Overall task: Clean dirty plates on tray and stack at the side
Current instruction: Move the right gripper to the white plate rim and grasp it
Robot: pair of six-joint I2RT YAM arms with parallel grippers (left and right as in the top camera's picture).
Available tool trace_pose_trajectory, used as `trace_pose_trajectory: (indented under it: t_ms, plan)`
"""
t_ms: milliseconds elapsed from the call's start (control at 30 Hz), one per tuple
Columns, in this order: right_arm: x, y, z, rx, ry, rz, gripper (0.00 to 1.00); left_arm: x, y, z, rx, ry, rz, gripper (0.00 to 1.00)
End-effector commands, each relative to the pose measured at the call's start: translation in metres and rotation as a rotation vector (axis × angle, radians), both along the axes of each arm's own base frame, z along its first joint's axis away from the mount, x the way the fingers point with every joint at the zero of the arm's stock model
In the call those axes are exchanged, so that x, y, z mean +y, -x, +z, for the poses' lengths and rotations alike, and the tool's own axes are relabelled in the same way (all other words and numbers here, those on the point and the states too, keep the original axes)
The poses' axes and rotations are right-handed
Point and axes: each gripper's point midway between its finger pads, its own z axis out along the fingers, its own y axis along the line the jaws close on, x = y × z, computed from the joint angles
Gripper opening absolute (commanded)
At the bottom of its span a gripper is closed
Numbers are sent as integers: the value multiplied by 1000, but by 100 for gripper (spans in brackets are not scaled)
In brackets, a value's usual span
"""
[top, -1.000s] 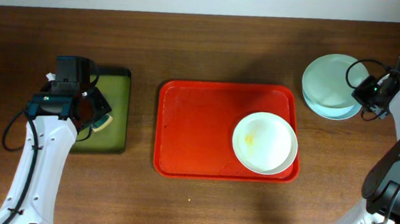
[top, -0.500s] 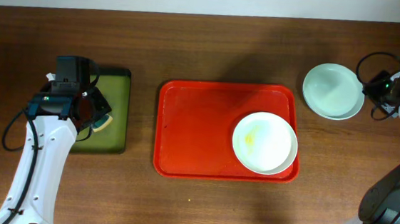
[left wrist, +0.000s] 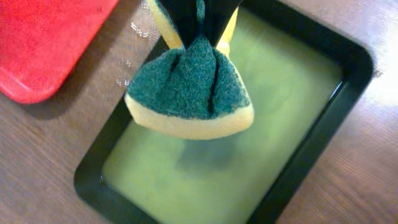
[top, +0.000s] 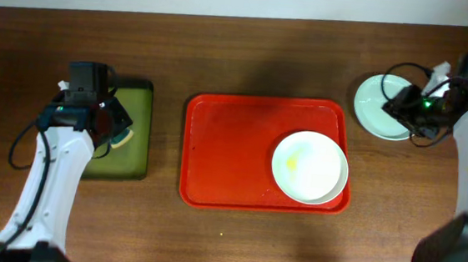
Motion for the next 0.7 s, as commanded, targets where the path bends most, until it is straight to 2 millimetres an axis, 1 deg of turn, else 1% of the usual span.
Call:
trace_pose_trajectory:
  t_ms: [0, 100, 167, 200, 233, 300, 367, 467, 533, 567, 600, 667]
  plan:
    - [49, 25, 48, -82, -2, 125, 47, 5, -24, -14, -18, -21, -1, 0]
    - [79, 50, 51, -23, -18, 199, 50, 8, -45, -25, -55, -31, 3, 0]
    - [93, 64, 46, 36, -18, 240, 49, 11, -54, -38, -53, -45, 10, 0]
    - [99, 71, 40, 72, 10, 263, 49, 13, -57, -49, -38, -53, 14, 0]
    - [102, 74, 36, 88, 41, 280, 48, 15, -60, -65, -12, -63, 19, 0]
    - [110, 78, 31, 103, 88, 314, 48, 20, -61, -85, 25, -85, 29, 0]
    - [122, 81, 31, 104, 91, 352, 48, 21, -61, -106, 64, -89, 30, 0]
    - [137, 85, 31, 108, 93, 400, 49, 23, -60, -123, 93, -87, 34, 0]
    - [145, 88, 31, 106, 95, 427, 49, 24, -61, -126, 101, -99, 13, 0]
    - [146, 88, 30, 107, 100, 431, 50, 24, -62, -125, 102, -105, 1, 0]
    - [144, 88, 29, 111, 116, 421, 51, 24, -63, -122, 99, -110, -13, 0]
    - [136, 87, 27, 123, 158, 386, 52, 25, -67, -103, 77, -114, -17, 0]
